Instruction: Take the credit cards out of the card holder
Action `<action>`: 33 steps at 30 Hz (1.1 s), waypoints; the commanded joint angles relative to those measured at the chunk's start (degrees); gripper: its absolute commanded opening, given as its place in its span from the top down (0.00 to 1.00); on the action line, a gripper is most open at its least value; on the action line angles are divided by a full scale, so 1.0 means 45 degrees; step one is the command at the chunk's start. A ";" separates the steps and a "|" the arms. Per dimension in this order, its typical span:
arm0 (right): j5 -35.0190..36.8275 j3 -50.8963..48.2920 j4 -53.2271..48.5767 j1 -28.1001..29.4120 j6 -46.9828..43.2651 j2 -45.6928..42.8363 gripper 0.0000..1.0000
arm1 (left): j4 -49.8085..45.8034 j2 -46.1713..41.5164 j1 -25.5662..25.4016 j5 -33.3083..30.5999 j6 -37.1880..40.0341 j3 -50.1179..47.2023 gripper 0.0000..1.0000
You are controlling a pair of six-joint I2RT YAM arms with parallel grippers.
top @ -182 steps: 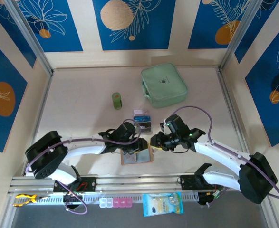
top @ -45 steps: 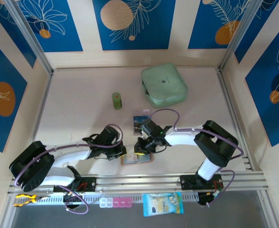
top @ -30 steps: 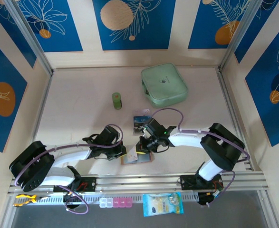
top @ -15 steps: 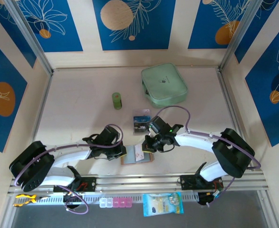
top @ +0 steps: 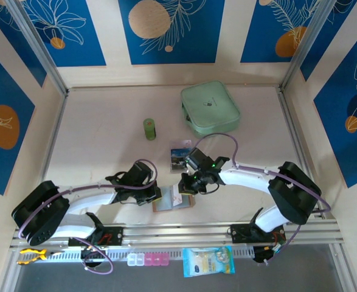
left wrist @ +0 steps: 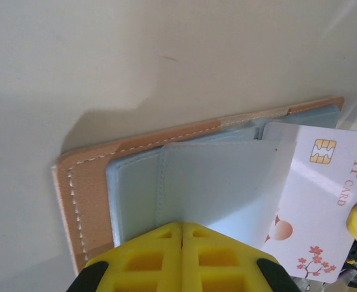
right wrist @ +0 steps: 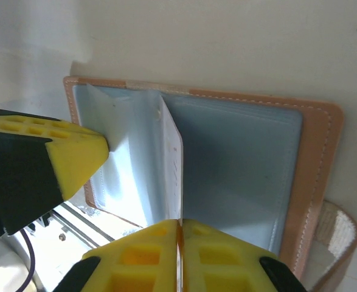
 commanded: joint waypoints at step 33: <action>0.0861 0.0095 -0.1260 0.0099 0.0233 0.0023 0.93 | -0.2193 -0.1462 -0.0037 -0.0773 0.0464 0.0233 1.00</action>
